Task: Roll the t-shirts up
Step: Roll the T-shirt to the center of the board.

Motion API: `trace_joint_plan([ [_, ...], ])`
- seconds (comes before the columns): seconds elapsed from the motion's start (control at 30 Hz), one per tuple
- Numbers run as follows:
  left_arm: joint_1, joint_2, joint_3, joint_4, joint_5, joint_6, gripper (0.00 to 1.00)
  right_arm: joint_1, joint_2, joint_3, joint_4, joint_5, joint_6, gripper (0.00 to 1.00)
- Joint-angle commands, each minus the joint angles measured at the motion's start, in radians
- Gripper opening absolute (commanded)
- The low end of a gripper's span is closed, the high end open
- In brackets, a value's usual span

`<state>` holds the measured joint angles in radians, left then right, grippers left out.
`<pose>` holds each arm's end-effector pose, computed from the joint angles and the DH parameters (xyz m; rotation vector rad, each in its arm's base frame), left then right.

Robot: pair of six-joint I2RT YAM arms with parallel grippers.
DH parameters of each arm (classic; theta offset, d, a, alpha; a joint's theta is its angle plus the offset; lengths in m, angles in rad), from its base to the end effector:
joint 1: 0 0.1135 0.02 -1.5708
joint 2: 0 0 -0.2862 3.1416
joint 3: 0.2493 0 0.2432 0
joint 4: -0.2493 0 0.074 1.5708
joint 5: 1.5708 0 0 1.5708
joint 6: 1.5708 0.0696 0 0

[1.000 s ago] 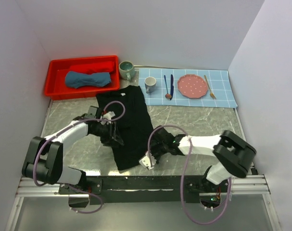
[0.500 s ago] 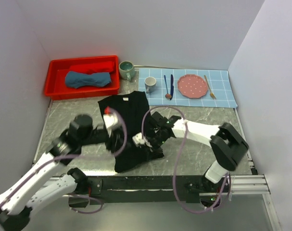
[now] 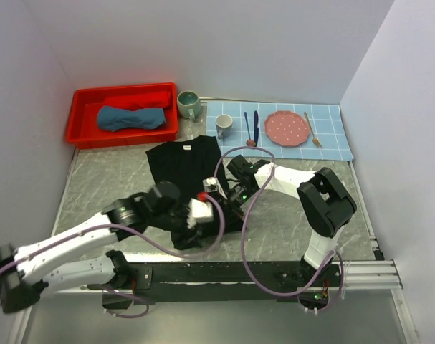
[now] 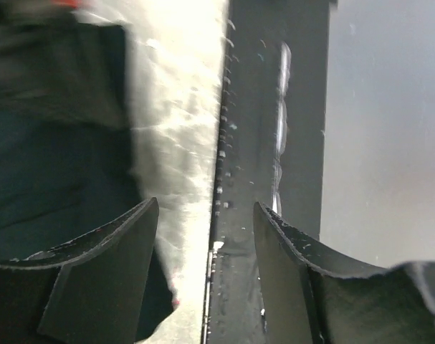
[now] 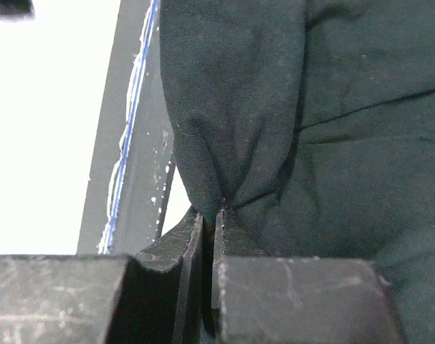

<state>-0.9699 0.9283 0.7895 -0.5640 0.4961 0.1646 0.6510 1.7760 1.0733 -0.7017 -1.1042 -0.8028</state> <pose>0.0820 -0.1783 0.2821 1.4947 1.8330 -0.9740 0.2124 0.2400 0.1833 -1.7527 1.7781 1.5157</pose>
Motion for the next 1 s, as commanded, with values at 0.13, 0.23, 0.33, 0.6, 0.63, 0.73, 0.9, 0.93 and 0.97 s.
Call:
trace_joint_plan([
  [0.13, -0.135, 0.115, 0.066, -0.033, -0.174, 0.009, 0.63, -0.03, 0.025, 0.039, -0.031, -0.075, 0.056, 0.0],
  [0.23, -0.135, 0.148, 0.085, -0.056, -0.229, 0.036, 0.64, -0.03, 0.02, 0.045, -0.064, -0.083, 0.019, 0.0],
  [0.33, -0.133, 0.173, 0.088, -0.092, -0.269, 0.094, 0.64, -0.03, 0.01, 0.046, -0.079, -0.077, 0.017, 0.0],
  [0.6, -0.131, 0.19, 0.045, -0.168, -0.281, 0.156, 0.65, -0.03, 0.03, 0.079, -0.133, -0.066, -0.009, 0.0],
  [0.63, -0.131, 0.201, 0.028, -0.162, -0.28, 0.161, 0.64, -0.03, 0.033, 0.08, -0.136, -0.066, -0.01, 0.0],
  [0.73, -0.131, 0.21, -0.007, -0.13, -0.272, 0.165, 0.57, -0.03, 0.042, 0.08, -0.128, -0.069, 0.007, 0.0],
  [0.9, -0.125, 0.247, -0.029, -0.112, -0.271, 0.165, 0.36, -0.027, 0.069, 0.096, -0.159, -0.077, -0.001, 0.0],
  [0.93, -0.119, 0.259, -0.023, -0.114, -0.257, 0.171, 0.28, -0.028, 0.077, 0.099, -0.162, -0.077, 0.001, 0.0],
  [0.97, -0.113, 0.265, -0.019, -0.128, -0.245, 0.176, 0.24, -0.028, 0.083, 0.112, -0.171, -0.074, -0.001, 0.0],
])
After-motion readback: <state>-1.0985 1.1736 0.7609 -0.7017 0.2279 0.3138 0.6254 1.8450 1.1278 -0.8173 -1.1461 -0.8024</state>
